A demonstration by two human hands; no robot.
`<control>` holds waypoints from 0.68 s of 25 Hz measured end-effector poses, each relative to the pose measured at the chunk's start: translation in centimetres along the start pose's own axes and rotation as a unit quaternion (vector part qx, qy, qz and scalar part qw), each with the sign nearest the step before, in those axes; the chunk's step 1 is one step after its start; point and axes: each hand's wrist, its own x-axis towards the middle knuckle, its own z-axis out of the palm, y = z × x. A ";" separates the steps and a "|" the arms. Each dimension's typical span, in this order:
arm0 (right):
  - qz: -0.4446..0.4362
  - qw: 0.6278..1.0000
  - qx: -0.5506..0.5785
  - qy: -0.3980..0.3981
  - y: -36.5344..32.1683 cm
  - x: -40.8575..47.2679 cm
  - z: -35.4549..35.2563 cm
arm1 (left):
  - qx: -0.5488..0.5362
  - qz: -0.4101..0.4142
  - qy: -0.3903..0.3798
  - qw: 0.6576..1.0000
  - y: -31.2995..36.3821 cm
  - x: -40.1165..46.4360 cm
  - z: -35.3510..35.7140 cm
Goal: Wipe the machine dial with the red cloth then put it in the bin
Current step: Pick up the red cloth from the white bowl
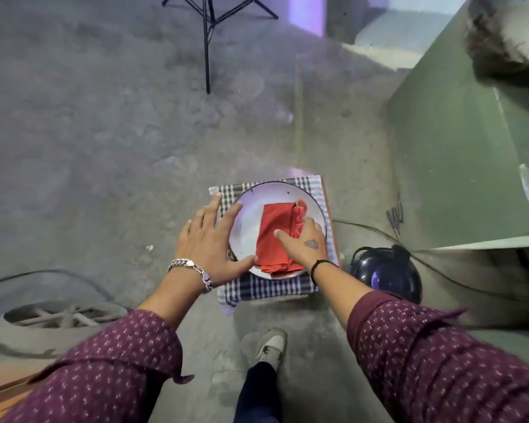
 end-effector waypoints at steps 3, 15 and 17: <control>0.056 0.995 -0.063 0.046 -0.1 2.0 2.3 | 0.002 -0.009 -0.001 1.000 -1.4 0.4 2.2; 0.000 0.973 0.229 0.007 -3.2 -0.7 -2.5 | -0.015 0.055 0.038 0.998 1.7 3.1 -1.4; -0.010 0.950 0.312 -0.006 -4.4 -1.5 -5.8 | -0.010 0.088 0.064 0.994 3.9 3.8 -4.0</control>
